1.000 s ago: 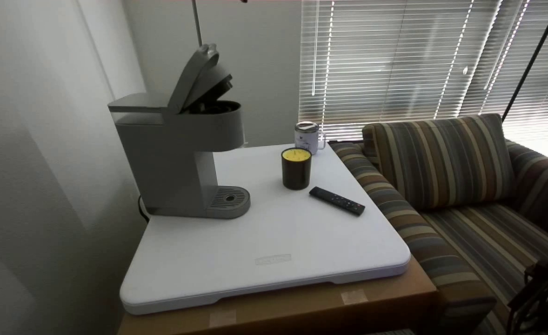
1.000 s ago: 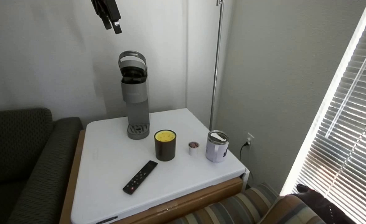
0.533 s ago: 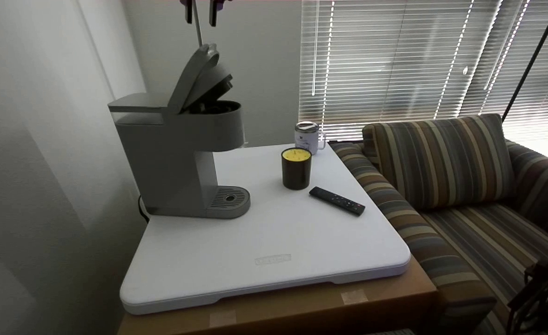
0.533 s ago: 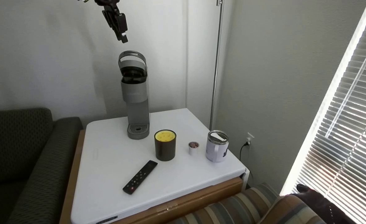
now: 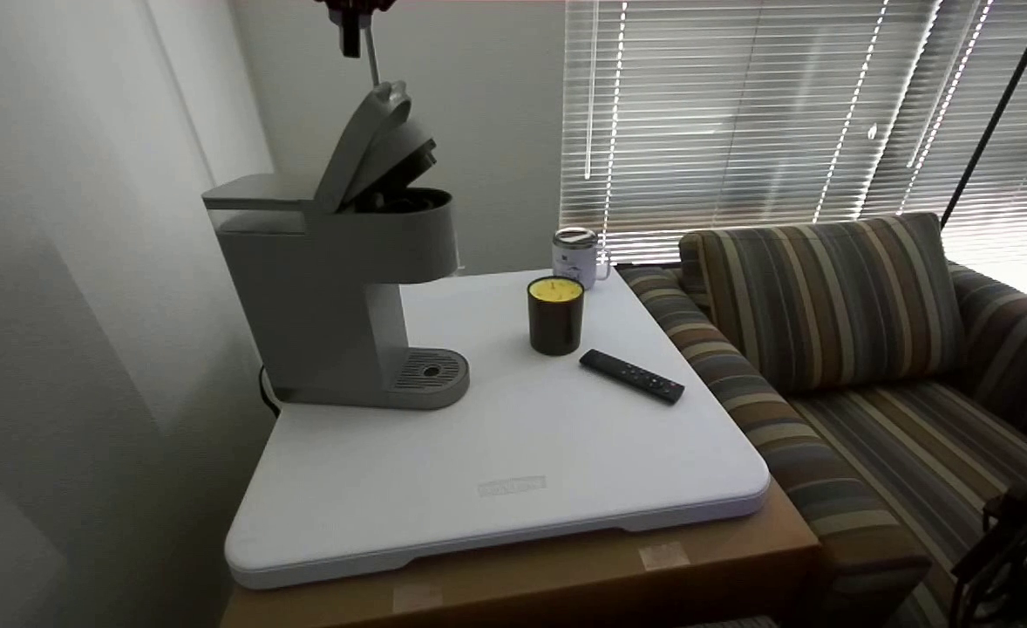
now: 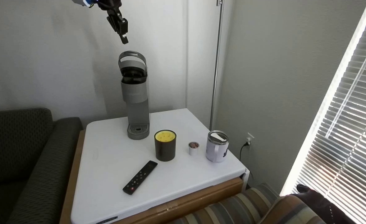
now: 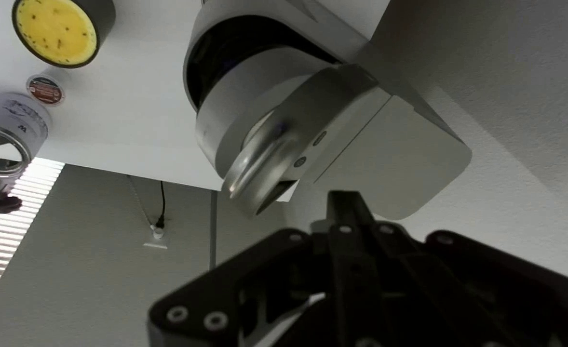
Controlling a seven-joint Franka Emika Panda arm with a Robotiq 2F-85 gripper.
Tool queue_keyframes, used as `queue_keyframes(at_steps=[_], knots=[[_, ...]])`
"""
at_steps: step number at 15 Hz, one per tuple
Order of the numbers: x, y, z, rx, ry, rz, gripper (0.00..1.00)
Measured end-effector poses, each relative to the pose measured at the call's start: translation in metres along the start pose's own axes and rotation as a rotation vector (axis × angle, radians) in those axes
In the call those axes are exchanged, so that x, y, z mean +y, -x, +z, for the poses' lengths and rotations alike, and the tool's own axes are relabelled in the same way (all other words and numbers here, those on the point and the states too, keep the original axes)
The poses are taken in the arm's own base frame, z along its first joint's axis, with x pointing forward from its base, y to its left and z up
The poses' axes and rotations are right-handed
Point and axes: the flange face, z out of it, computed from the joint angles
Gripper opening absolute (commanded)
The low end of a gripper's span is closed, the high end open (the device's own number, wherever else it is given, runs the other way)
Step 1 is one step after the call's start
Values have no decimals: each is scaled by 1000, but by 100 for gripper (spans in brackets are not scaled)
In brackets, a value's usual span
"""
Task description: Close the coffee machine chamber
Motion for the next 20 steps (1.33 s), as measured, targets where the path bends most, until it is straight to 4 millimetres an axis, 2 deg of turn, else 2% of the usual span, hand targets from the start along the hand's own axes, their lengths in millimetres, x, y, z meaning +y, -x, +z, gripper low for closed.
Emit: queue_keyframes(at_steps=[6,12,20], knots=[[12,-7,9,-22,51,30,0],[15,-5,22,-51,76,53,0],[19,-3,25,-78,99,71,0]])
